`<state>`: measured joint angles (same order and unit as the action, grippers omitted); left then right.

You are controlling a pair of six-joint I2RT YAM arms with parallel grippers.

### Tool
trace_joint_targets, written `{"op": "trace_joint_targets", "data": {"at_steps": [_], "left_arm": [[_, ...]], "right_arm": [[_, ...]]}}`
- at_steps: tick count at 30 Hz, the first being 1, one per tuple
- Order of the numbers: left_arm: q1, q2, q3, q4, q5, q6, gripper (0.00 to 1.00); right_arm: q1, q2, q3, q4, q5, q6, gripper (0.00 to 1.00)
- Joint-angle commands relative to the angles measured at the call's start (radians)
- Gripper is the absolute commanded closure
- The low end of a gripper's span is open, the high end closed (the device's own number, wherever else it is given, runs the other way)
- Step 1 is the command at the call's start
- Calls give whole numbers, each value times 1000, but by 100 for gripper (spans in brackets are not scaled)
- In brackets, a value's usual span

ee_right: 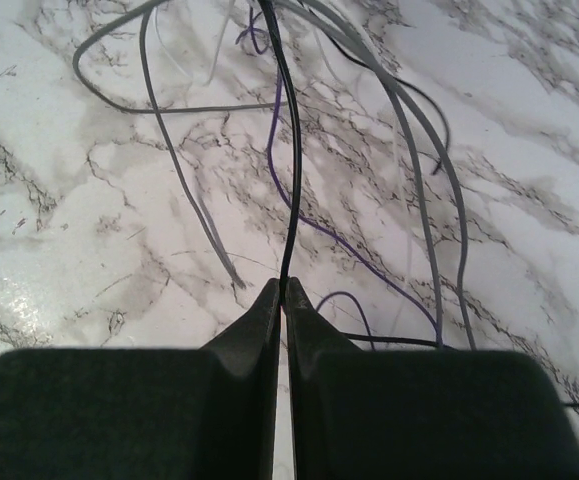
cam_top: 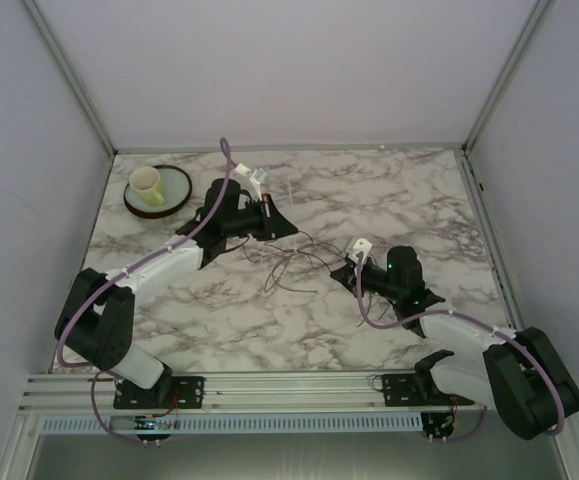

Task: Zip-tie the wires
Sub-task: Adjust the cable at the center of the board.

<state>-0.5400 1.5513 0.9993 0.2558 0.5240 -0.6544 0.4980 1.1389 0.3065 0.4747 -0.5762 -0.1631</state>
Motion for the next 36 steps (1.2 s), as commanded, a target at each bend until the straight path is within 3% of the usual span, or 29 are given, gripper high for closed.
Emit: {"op": "trace_joint_targets", "data": {"at_steps": [1,36], "left_arm": [[33,-63,12,-40,15,27,100],[155,-89,180,-195,36,105,100]], "right_arm": [[-19,-48,-25,55,26,52,100],[-93,-113,-165,174,114,225,100]]}}
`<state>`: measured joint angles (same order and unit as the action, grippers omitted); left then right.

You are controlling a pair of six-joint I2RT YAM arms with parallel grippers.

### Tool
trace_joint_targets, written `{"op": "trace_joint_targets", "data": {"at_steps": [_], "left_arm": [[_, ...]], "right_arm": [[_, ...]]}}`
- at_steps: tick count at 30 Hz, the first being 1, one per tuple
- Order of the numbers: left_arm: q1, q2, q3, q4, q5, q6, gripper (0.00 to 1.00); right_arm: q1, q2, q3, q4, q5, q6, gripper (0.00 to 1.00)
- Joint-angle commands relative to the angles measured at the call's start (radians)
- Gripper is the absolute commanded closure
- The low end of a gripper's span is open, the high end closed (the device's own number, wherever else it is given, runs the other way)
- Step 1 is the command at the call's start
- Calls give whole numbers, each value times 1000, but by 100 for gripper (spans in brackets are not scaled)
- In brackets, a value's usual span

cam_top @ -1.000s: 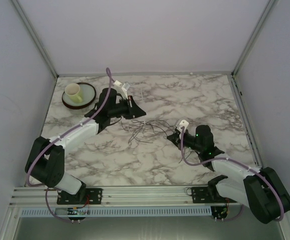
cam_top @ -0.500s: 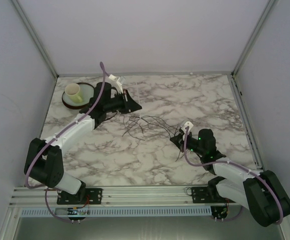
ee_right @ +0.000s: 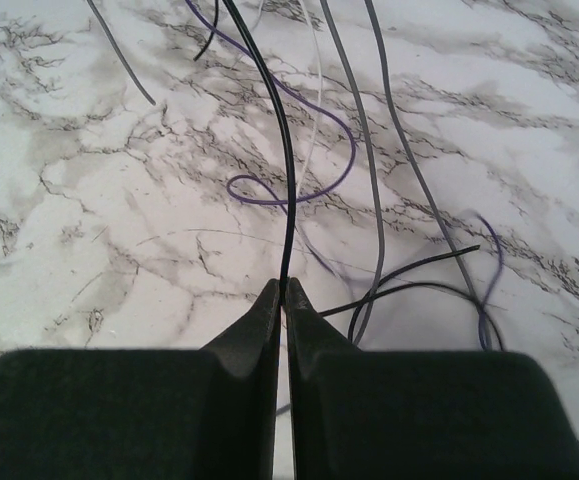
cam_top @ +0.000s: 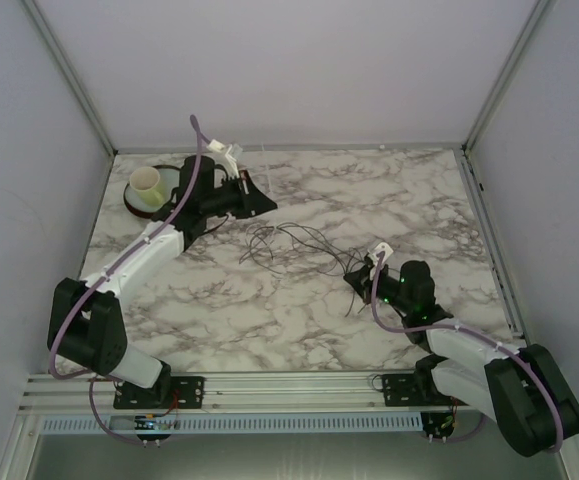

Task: Zip-tie the wires
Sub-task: Adjust the cable at the center of the board.

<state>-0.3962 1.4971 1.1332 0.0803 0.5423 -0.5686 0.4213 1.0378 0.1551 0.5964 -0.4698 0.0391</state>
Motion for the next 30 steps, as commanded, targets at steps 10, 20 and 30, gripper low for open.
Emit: {"op": "trace_joint_targets", "data": {"at_steps": [10,20,30], "left_arm": [[31,-34,75,-38,17,33,100],[46,-24,114,-56,21,47,100],[54,-19,129,-56,30,50,100]], "right_arm": [[-32,-9,-45,90,35,55,100],[-49,-16,-61,112,48,76,100],[-61,-17,-65,124,58,101,100]]}}
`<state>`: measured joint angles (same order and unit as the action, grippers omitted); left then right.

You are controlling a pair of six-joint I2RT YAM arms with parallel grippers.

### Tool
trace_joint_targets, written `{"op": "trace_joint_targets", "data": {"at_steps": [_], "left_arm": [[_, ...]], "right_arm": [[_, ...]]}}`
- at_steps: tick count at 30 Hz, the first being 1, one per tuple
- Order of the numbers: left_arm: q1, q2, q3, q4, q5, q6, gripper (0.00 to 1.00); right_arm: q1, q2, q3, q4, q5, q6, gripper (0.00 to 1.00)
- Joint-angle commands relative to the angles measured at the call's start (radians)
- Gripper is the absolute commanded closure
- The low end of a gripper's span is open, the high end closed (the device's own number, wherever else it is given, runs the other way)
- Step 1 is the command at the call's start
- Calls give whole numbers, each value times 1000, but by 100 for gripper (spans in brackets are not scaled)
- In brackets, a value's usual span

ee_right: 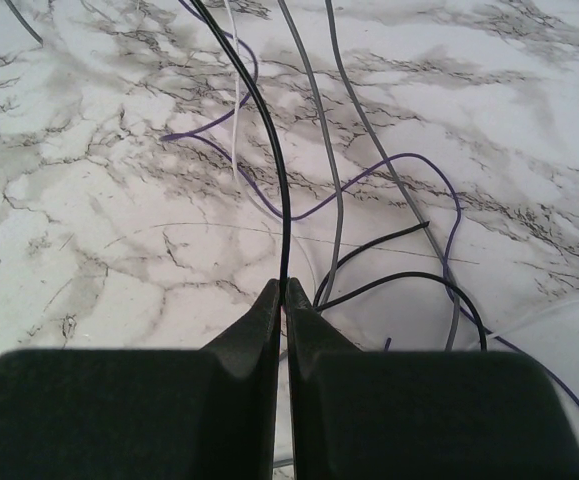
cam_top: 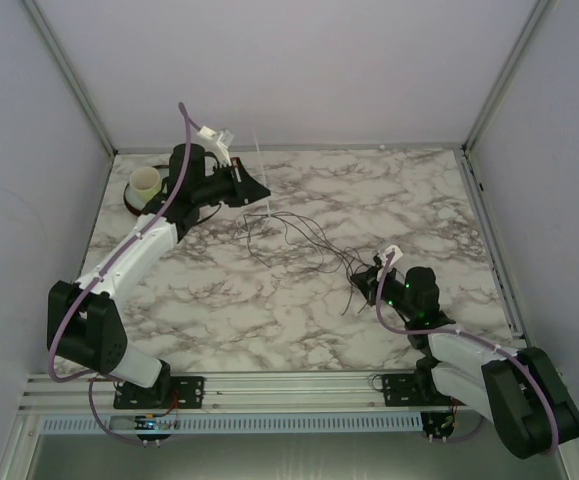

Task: Zip-tie the wires
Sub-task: Adjust the cable at the center of the board.

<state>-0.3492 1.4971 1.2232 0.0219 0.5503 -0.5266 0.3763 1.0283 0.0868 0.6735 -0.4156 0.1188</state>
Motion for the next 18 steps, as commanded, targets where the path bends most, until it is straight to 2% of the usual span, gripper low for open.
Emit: {"op": "trace_joint_targets", "data": {"at_steps": [1,5,6,12,18], "left_arm": [[6,-18,38,2,24,9,100],[6,-19,37,2,41,13,100],[7,-21,36,3,45,13,100],[7,-23,36,2,76,5,100],[5,-30,35,-7,103,5,100]], "right_arm": [[-16,-6,4,47,0,23,100],[-16,-2,9,56,-35,22,100],[-16,-3,14,54,-44,20,97],[-16,-46,57,51,-39,-16,65],[-17,-14,187,78,-77,-82,62]]}}
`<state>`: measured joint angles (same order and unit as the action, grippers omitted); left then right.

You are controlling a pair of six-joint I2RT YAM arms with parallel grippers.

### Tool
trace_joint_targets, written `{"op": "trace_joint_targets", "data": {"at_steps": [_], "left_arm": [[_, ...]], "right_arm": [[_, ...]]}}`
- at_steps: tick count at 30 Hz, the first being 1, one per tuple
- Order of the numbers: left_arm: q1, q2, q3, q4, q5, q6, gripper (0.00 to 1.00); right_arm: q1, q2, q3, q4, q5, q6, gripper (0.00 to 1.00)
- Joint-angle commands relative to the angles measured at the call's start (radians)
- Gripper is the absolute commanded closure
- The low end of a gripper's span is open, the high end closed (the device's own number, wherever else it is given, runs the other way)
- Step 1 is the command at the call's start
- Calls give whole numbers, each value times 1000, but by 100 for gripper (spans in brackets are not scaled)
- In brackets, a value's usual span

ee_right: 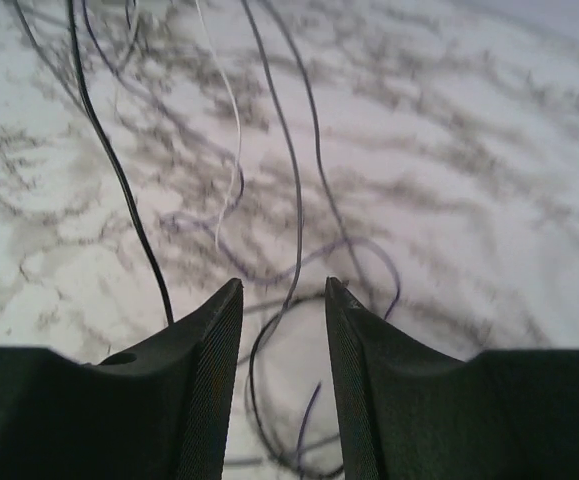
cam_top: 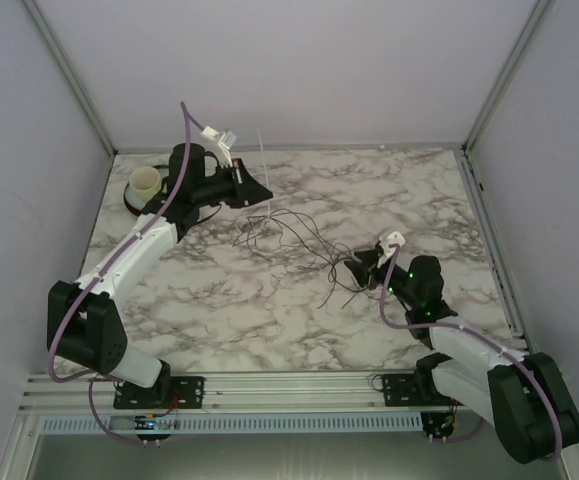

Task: Zip-tie the wires
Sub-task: Adjust the cable at the center of the board.

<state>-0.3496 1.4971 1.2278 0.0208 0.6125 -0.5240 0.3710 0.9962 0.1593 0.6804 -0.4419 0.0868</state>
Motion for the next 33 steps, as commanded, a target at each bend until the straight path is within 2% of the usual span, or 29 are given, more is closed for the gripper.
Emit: {"op": "trace_joint_targets", "data": {"at_steps": [1,5,8,13,22,33], "left_arm": [[3,-32,29,-8,43,4,100],[2,-39,17,-11,52,11,100],[2,-41,7,-10,55,11,100],[1,-46,4,-11,62,12,100],[-3,-47,-7,-13,69,11,100],[-9,-38,-10,-15,75,12,100]], "right_arm": [[-12,41,144,86,-66,-47,62],[-12,182,271,110,-130,-15,62],[-12,331,365,132,-193,6,67],[3,495,419,266,-288,84,73],[61,576,427,319,-377,48,73],[92,687,526,258,-383,0,68]]}}
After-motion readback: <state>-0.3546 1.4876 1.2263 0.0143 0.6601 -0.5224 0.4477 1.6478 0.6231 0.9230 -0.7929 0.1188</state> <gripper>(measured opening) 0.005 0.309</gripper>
